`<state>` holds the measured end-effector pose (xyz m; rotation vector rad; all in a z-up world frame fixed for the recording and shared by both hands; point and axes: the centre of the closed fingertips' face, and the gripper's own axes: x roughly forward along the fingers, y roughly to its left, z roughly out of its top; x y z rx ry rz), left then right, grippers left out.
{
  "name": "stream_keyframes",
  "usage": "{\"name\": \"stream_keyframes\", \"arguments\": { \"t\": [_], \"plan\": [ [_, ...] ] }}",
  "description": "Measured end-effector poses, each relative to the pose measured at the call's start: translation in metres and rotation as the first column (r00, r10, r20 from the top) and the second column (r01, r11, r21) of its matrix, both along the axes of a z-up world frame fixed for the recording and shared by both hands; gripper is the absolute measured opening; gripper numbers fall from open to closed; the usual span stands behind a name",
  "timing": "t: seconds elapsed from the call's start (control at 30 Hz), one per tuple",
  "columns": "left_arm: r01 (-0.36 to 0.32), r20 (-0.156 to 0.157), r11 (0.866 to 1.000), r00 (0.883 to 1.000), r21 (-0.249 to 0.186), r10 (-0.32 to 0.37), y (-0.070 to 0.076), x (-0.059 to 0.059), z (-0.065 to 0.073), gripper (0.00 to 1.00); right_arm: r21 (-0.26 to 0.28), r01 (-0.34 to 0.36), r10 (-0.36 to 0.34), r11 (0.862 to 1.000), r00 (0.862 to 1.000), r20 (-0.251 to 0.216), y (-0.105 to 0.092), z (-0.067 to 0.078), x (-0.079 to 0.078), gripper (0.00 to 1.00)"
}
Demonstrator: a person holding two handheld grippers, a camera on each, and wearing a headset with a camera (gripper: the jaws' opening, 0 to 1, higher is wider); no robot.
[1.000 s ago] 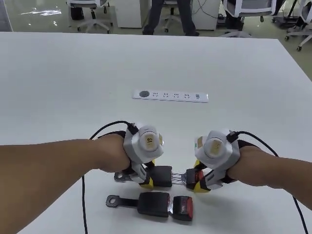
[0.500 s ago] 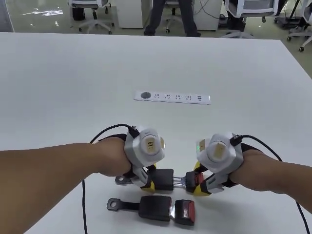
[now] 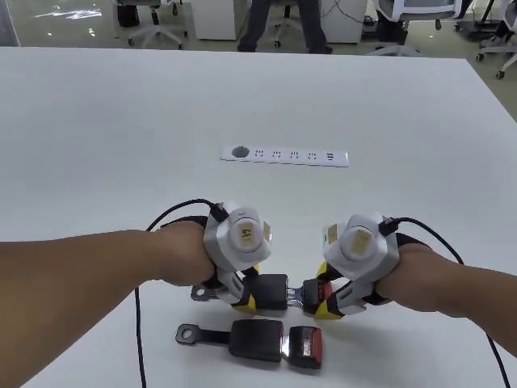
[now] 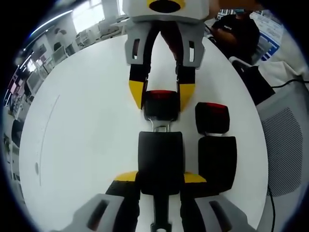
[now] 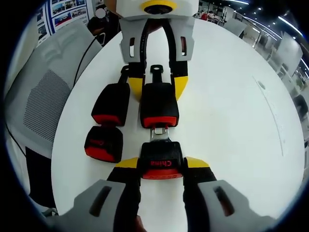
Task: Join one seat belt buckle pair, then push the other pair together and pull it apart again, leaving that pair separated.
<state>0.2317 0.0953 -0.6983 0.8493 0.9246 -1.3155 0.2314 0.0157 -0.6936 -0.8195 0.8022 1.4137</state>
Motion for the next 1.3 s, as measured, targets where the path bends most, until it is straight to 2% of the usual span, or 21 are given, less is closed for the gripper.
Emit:
{"name": "stream_keyframes", "arguments": {
  "t": [0.13,0.33,0.53,0.7,0.77,1.0,1.13,1.3],
  "plan": [
    [0.010,0.005,1.000,1.000,0.009,-0.010,-0.001,-0.002,0.000,0.31,0.003,0.005,-0.005,1.000,1.000,0.000,0.002,-0.001,-0.002,0.31],
    [0.011,0.003,1.000,1.000,-0.002,-0.011,-0.003,-0.005,0.002,0.31,0.016,0.020,-0.020,1.000,1.000,-0.001,0.004,-0.002,-0.001,0.31],
    [0.009,0.001,1.000,1.000,0.001,-0.009,-0.002,-0.003,0.000,0.31,0.020,0.021,-0.021,1.000,1.000,-0.005,0.007,-0.001,-0.001,0.31],
    [0.011,0.000,1.000,1.000,-0.020,-0.011,-0.001,-0.002,0.000,0.31,0.021,0.027,-0.027,0.999,1.000,-0.006,0.007,-0.001,-0.001,0.31],
    [0.012,0.001,1.000,1.000,-0.019,-0.012,-0.001,-0.002,-0.001,0.31,0.030,0.028,-0.028,0.999,1.000,-0.007,0.013,0.000,-0.003,0.30],
    [0.017,0.001,1.000,1.000,-0.012,-0.017,-0.001,0.000,-0.001,0.31,0.023,0.022,-0.022,0.999,1.000,-0.001,0.014,0.000,-0.002,0.30],
    [0.023,0.000,1.000,1.000,-0.011,-0.023,-0.001,0.001,-0.001,0.31,-0.003,0.004,-0.004,1.000,1.000,0.014,0.017,0.002,-0.003,0.30],
    [0.020,0.000,1.000,1.000,-0.009,-0.020,-0.002,0.000,0.000,0.31,0.007,0.010,-0.010,1.000,1.000,0.011,0.016,0.003,-0.003,0.30]
  ]
}}
